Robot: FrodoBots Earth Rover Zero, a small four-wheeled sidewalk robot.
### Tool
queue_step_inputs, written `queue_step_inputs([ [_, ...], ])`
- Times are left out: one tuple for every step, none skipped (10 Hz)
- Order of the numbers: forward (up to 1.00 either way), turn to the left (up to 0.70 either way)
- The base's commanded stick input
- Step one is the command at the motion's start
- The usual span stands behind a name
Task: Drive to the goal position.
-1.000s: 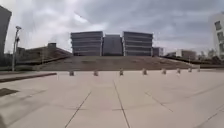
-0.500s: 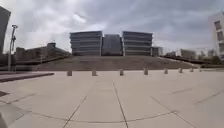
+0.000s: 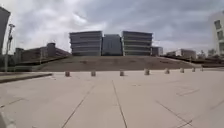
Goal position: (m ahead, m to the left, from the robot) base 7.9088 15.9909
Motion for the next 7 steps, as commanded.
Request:
queue_step_inputs([
  [0.7,0.0],
  [0.7,0.0],
  [0.7,0.0],
  [0.7,0.0],
  [0.7,0.0],
  [0.7,0.0],
  [0.7,0.0],
])
